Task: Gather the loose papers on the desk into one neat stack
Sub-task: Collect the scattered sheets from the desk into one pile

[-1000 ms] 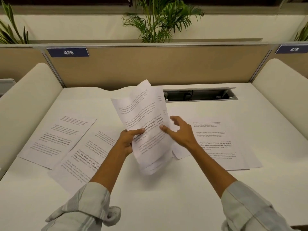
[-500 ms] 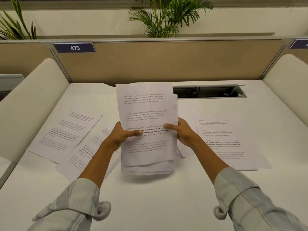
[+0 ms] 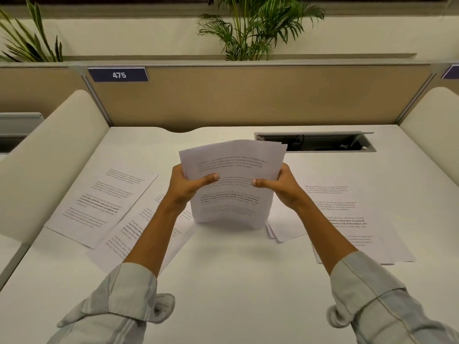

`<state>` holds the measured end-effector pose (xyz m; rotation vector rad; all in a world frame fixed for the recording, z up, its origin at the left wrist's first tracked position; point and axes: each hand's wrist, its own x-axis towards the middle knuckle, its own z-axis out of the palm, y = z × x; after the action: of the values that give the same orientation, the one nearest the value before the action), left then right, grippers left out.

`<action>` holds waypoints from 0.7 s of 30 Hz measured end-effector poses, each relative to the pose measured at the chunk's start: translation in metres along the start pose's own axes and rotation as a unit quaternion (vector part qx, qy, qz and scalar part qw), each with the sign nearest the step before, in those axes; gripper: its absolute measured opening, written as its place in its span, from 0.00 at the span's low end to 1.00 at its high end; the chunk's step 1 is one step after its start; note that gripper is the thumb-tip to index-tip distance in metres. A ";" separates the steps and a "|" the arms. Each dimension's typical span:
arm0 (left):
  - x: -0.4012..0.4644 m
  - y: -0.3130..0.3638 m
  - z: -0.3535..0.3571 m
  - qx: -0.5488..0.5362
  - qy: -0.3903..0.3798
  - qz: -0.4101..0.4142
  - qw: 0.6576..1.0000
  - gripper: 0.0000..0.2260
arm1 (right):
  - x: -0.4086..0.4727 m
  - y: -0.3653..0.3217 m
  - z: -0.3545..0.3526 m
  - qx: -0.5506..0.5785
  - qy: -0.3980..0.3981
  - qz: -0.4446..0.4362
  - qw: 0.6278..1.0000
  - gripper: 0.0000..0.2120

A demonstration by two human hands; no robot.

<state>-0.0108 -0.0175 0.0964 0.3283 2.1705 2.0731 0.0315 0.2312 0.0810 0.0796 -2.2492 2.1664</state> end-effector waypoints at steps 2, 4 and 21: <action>0.002 -0.006 0.000 0.001 0.004 -0.013 1.000 0.18 | 0.003 0.002 0.001 0.003 -0.017 0.013 1.000 0.23; 0.002 -0.018 0.000 -0.006 0.000 -0.024 1.000 0.19 | 0.005 0.008 0.004 0.000 -0.039 0.024 0.999 0.23; -0.005 -0.098 0.000 -0.059 0.088 -0.181 0.978 0.19 | 0.005 0.071 -0.014 0.055 0.173 0.152 0.972 0.21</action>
<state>-0.0130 -0.0228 -0.0014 -0.2562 1.9962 2.0697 0.0229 0.2478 0.0108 -0.6302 -2.0511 2.2227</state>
